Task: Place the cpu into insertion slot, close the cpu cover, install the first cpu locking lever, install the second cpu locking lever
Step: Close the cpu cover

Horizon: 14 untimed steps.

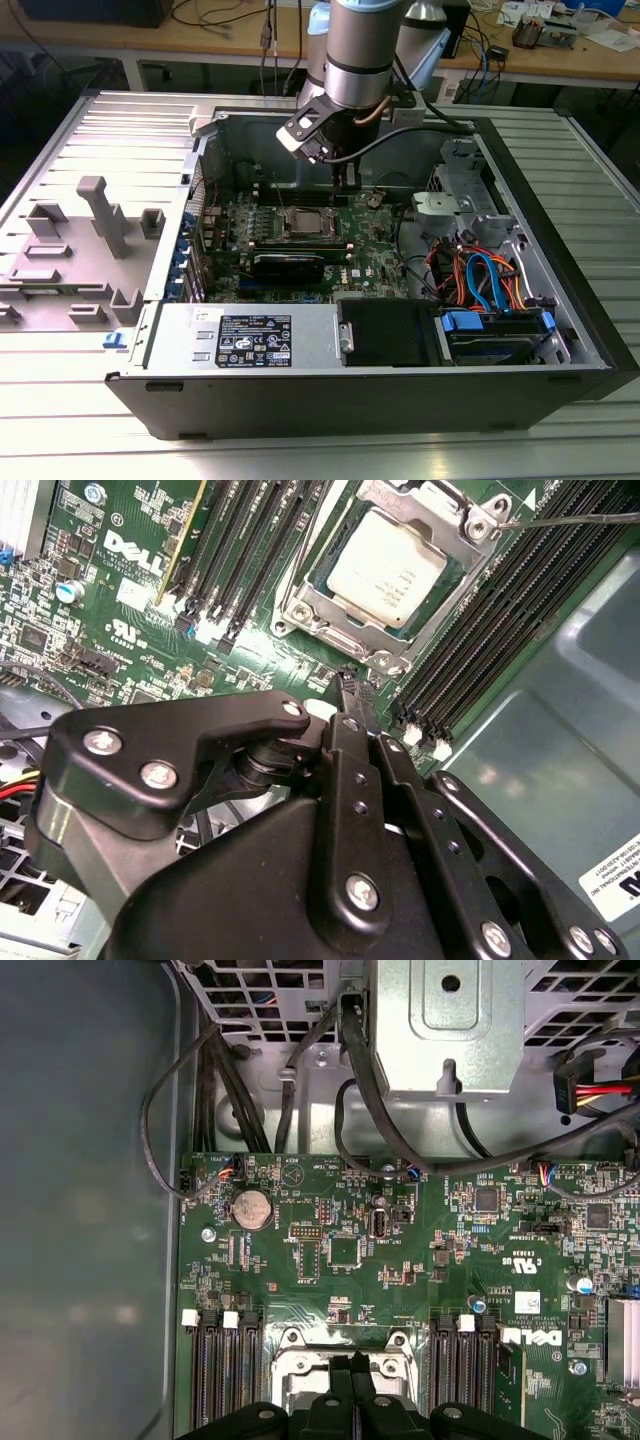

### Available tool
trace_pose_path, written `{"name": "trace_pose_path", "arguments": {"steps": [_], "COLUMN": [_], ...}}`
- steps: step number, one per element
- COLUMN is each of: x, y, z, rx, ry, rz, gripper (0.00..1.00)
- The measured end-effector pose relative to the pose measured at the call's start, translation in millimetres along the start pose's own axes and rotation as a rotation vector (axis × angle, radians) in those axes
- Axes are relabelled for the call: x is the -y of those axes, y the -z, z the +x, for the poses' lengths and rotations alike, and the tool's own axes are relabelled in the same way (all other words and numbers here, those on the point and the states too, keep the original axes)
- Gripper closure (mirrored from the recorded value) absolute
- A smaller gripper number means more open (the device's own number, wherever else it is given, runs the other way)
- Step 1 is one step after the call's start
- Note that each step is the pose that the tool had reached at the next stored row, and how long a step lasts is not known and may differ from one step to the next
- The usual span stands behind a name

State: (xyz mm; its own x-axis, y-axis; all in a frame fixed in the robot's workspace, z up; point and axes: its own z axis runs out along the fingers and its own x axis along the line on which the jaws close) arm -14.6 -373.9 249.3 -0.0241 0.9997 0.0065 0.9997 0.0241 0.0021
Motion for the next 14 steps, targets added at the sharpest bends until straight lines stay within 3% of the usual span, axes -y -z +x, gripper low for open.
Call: {"name": "trace_pose_path", "arguments": {"steps": [4, 14], "x": [1.6, 22.5], "y": [0.0, -0.5], "z": [-0.2, -0.2], "rx": [-0.0001, -0.0001], "ry": [0.0, 0.0], "rz": [-0.0001, 0.0003], "gripper": [0.89, 0.89]}}
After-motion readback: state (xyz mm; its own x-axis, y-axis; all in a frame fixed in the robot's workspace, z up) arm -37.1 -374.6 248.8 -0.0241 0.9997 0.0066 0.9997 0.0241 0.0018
